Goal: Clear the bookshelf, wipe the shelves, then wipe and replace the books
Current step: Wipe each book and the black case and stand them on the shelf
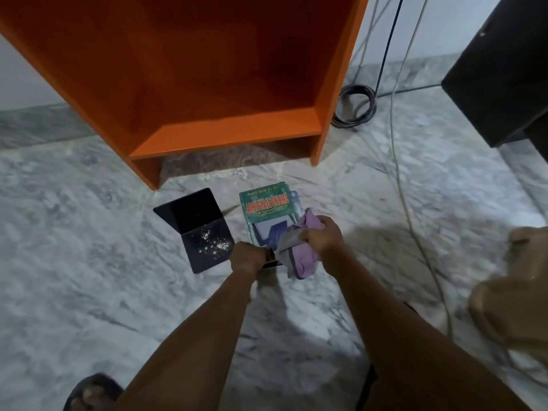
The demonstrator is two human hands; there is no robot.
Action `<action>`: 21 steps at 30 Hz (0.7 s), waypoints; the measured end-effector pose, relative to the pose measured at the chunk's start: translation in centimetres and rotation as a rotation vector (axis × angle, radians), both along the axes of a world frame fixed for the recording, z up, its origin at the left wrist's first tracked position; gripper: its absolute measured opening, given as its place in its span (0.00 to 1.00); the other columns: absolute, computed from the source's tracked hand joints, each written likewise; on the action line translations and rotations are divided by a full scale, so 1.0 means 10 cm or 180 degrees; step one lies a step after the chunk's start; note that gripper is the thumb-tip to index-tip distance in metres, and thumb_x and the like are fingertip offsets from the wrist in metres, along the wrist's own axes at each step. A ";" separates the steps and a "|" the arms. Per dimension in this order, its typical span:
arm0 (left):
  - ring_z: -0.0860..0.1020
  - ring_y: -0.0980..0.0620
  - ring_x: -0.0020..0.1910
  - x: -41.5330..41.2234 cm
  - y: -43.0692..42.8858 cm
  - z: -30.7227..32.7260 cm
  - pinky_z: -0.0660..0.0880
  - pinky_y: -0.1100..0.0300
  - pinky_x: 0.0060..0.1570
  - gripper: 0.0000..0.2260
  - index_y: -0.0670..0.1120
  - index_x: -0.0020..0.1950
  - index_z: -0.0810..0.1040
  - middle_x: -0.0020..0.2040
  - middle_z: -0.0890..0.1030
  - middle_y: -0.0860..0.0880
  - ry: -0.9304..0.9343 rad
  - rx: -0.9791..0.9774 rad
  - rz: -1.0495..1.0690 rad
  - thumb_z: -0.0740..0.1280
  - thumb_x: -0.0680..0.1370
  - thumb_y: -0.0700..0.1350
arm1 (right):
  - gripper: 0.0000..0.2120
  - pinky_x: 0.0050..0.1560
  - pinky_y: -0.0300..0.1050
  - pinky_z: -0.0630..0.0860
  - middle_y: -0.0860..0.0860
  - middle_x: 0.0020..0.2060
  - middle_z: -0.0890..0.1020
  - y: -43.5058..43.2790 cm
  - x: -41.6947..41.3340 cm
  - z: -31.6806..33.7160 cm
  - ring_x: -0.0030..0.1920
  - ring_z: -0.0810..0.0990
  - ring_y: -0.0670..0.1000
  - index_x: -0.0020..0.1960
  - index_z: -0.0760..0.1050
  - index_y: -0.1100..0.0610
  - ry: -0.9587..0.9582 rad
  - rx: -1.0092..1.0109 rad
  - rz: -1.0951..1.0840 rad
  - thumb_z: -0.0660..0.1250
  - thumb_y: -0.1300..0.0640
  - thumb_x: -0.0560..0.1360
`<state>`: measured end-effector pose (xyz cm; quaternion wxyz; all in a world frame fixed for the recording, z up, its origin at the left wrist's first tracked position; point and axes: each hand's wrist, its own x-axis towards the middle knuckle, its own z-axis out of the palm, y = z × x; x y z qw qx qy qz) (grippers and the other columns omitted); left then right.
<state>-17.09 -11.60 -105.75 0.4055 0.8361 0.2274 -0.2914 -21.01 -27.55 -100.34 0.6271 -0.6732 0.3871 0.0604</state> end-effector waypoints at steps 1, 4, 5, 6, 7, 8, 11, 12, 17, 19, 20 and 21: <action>0.82 0.43 0.42 0.01 0.01 -0.01 0.75 0.55 0.38 0.10 0.40 0.41 0.81 0.40 0.83 0.42 -0.0042 -0.0078 0.0028 0.76 0.74 0.46 | 0.10 0.52 0.54 0.81 0.52 0.41 0.82 -0.01 -0.02 -0.01 0.46 0.82 0.56 0.44 0.79 0.56 0.0025 0.0008 -0.0024 0.69 0.69 0.69; 0.83 0.39 0.45 0.05 0.03 0.02 0.82 0.42 0.48 0.05 0.41 0.44 0.74 0.49 0.83 0.36 0.0072 -0.0878 0.0248 0.70 0.77 0.36 | 0.12 0.46 0.51 0.80 0.51 0.38 0.84 -0.02 -0.08 0.04 0.43 0.82 0.54 0.38 0.81 0.54 -0.0047 0.0056 -0.0056 0.68 0.70 0.69; 0.82 0.40 0.43 0.05 0.05 0.09 0.82 0.41 0.48 0.05 0.40 0.48 0.71 0.51 0.81 0.35 0.0132 -0.1256 0.0298 0.66 0.78 0.33 | 0.12 0.43 0.48 0.79 0.51 0.37 0.84 -0.02 -0.09 0.09 0.42 0.82 0.54 0.38 0.82 0.55 -0.0112 0.0060 -0.0057 0.68 0.70 0.69; 0.80 0.41 0.42 0.05 0.08 0.22 0.81 0.44 0.47 0.06 0.40 0.52 0.69 0.53 0.79 0.35 0.0132 -0.1554 0.0311 0.64 0.79 0.31 | 0.11 0.41 0.45 0.77 0.51 0.38 0.84 -0.01 -0.08 0.13 0.42 0.81 0.54 0.40 0.82 0.56 -0.0199 0.0024 -0.0021 0.67 0.71 0.70; 0.80 0.42 0.42 0.04 0.12 0.35 0.80 0.46 0.46 0.07 0.40 0.55 0.69 0.54 0.79 0.35 0.0124 -0.1823 0.0284 0.62 0.80 0.30 | 0.10 0.41 0.44 0.77 0.52 0.39 0.84 0.01 -0.06 0.18 0.43 0.81 0.54 0.42 0.83 0.57 -0.0295 -0.0048 0.0061 0.67 0.70 0.71; 0.81 0.42 0.44 0.03 0.16 0.47 0.80 0.47 0.47 0.09 0.39 0.60 0.71 0.56 0.81 0.35 0.0145 -0.2078 0.0242 0.60 0.81 0.30 | 0.09 0.45 0.44 0.79 0.52 0.41 0.85 0.08 -0.03 0.22 0.45 0.82 0.53 0.46 0.84 0.58 -0.0470 -0.0115 0.0197 0.67 0.68 0.73; 0.84 0.40 0.53 -0.08 0.27 0.90 0.83 0.44 0.49 0.22 0.50 0.69 0.74 0.59 0.84 0.39 0.0175 -0.2649 -0.0069 0.56 0.82 0.29 | 0.15 0.67 0.52 0.76 0.49 0.58 0.85 0.42 -0.02 0.35 0.62 0.81 0.52 0.57 0.86 0.52 -0.1331 -0.0878 0.1059 0.63 0.57 0.78; 0.84 0.41 0.53 -0.13 0.30 1.06 0.83 0.45 0.48 0.25 0.53 0.70 0.74 0.58 0.85 0.41 0.0089 -0.2670 -0.0175 0.56 0.82 0.28 | 0.17 0.72 0.53 0.70 0.47 0.67 0.80 0.53 -0.01 0.37 0.70 0.75 0.52 0.61 0.84 0.45 -0.1447 -0.1330 0.1430 0.61 0.53 0.79; 0.85 0.44 0.46 -0.38 0.59 1.65 0.80 0.41 0.55 0.28 0.53 0.74 0.72 0.51 0.86 0.45 -0.0313 -0.2665 -0.0663 0.60 0.80 0.28 | 0.21 0.77 0.56 0.60 0.49 0.81 0.62 0.76 -0.02 0.80 0.79 0.60 0.54 0.75 0.72 0.46 -0.2098 -0.2231 0.1785 0.60 0.50 0.83; 0.84 0.38 0.54 -0.48 0.78 1.81 0.80 0.39 0.57 0.28 0.53 0.76 0.71 0.57 0.85 0.42 -0.0318 -0.2612 -0.0876 0.64 0.80 0.30 | 0.21 0.77 0.58 0.61 0.49 0.81 0.60 0.77 0.04 0.94 0.80 0.58 0.54 0.75 0.71 0.47 -0.2165 -0.2233 0.1709 0.58 0.50 0.84; 0.83 0.36 0.57 -0.54 0.86 1.91 0.81 0.40 0.55 0.28 0.52 0.76 0.71 0.60 0.84 0.41 -0.0338 -0.2580 -0.0994 0.65 0.80 0.30 | 0.20 0.77 0.57 0.61 0.48 0.81 0.60 0.77 0.07 1.02 0.81 0.57 0.52 0.75 0.71 0.47 -0.2203 -0.2184 0.1611 0.57 0.50 0.85; 0.82 0.35 0.58 -0.60 0.91 1.97 0.82 0.41 0.52 0.28 0.52 0.76 0.71 0.62 0.83 0.40 -0.0331 -0.2587 -0.1097 0.66 0.79 0.31 | 0.18 0.77 0.55 0.62 0.47 0.80 0.62 0.75 0.09 1.09 0.80 0.58 0.50 0.74 0.71 0.46 -0.2220 -0.2083 0.1475 0.56 0.51 0.86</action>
